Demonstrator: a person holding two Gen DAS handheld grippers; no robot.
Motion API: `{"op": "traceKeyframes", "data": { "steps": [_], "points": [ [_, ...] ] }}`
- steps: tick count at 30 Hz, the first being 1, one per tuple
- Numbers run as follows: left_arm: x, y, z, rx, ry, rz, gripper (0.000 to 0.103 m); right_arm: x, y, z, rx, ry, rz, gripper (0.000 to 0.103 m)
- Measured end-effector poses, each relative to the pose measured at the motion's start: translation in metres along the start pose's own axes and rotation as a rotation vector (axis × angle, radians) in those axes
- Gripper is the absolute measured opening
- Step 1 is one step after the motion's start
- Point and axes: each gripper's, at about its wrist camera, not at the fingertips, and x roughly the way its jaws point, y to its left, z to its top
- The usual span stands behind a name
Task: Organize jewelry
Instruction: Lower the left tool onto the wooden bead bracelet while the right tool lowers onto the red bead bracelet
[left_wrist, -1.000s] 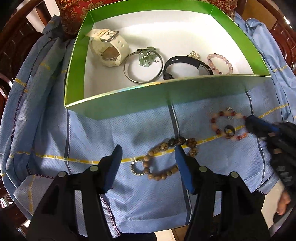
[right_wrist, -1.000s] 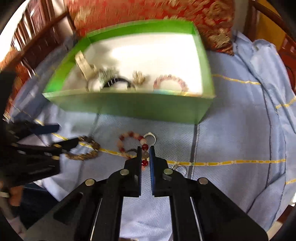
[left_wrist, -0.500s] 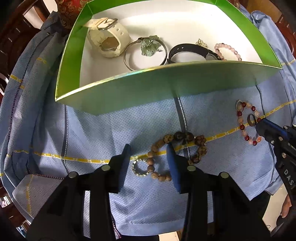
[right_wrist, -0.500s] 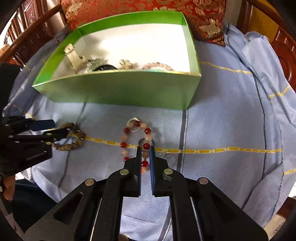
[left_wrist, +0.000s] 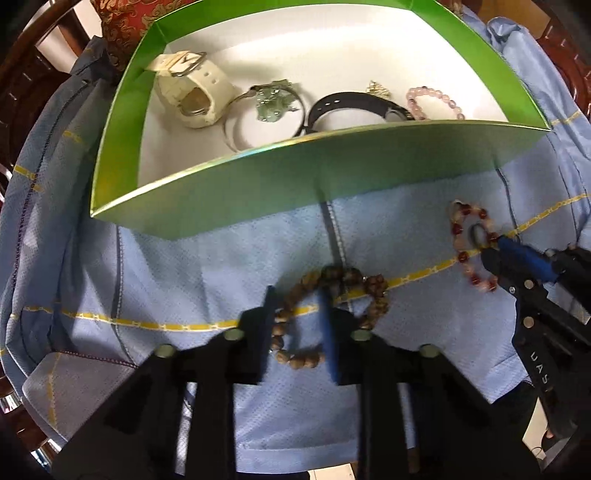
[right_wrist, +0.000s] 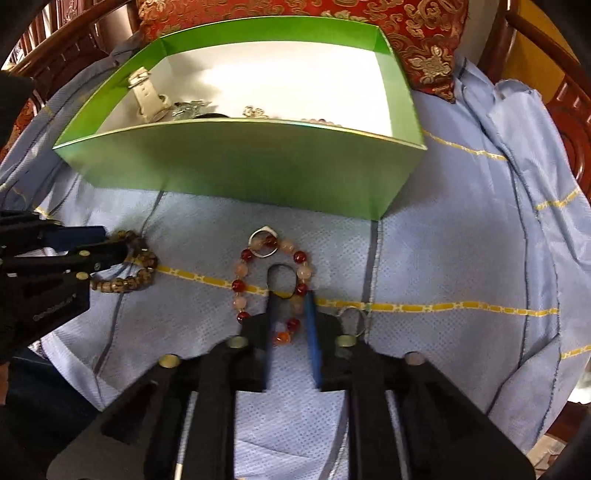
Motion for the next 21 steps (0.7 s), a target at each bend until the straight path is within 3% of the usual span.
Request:
{"op": "traceKeyframes", "data": {
  "steps": [5, 15, 21],
  "points": [
    [-0.002, -0.009, 0.002, -0.006, -0.011, 0.001, 0.008, -0.006, 0.002, 0.0, 0.0, -0.016, 0.012, 0.009],
    [-0.013, -0.019, 0.007, -0.001, -0.028, -0.011, 0.008, -0.028, 0.013, 0.003, -0.026, -0.056, 0.049, 0.009],
    [-0.011, 0.005, -0.002, -0.014, -0.026, -0.013, 0.01, -0.034, 0.025, 0.006, -0.042, -0.062, 0.084, 0.009]
  ]
}}
